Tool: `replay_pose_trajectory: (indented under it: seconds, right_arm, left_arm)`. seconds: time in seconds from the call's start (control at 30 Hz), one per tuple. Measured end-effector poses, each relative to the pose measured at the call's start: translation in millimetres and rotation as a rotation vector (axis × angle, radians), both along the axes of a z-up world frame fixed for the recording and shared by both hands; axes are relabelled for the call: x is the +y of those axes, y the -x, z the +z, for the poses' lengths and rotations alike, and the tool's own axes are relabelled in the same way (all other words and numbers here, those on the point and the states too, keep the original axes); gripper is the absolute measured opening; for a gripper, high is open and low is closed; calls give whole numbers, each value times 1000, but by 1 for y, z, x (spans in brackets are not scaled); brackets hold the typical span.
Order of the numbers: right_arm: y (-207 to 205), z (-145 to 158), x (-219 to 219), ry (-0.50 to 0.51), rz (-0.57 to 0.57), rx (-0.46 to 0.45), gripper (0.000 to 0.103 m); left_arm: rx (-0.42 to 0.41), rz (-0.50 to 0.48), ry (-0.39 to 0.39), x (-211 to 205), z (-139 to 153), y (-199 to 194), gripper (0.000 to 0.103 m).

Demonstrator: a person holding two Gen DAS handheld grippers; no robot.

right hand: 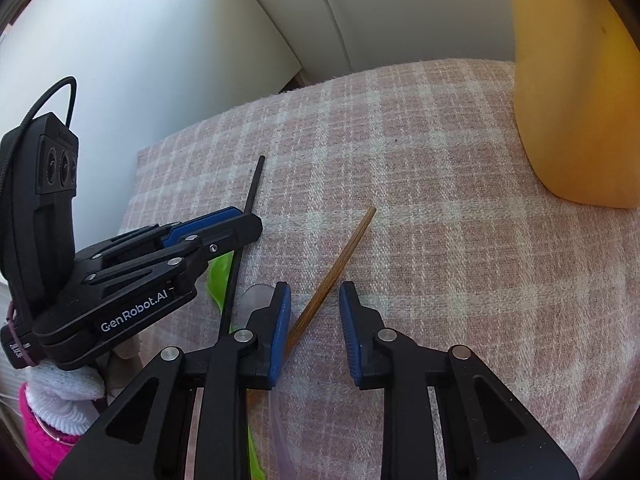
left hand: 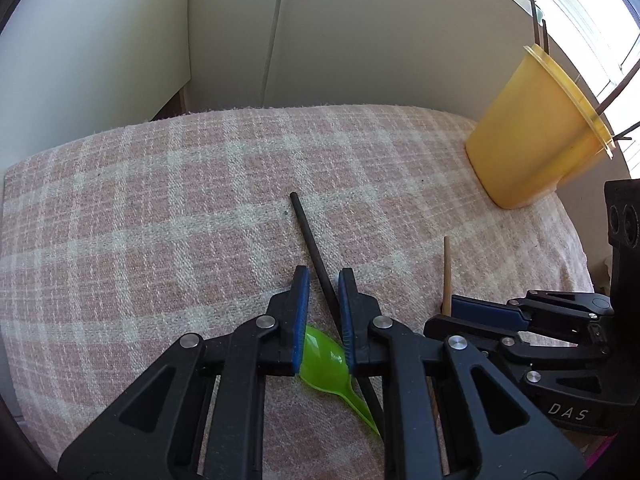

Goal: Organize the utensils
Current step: 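Grasp a red-tipped wooden chopstick with the right tool while the left tool grasps a black one, then lift both held chopsticks and lower them into the yellow container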

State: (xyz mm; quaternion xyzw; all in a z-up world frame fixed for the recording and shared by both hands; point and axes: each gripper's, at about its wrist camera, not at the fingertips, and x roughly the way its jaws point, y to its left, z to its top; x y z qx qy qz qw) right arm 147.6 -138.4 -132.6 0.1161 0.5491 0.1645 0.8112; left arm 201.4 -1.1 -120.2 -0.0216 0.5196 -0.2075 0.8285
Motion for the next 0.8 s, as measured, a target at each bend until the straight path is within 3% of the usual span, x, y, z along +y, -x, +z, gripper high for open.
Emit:
replay_pose_trajectory:
  seconds: [0.4, 0.8]
  right_arm:
    - [4, 1, -14, -81, -5, 14, 5]
    - [12, 28, -25, -112, 17, -50, 4]
  left_arm:
    - [-13, 50, 43, 25, 2, 7, 5]
    - [-60, 91, 134, 55, 30, 24, 5]
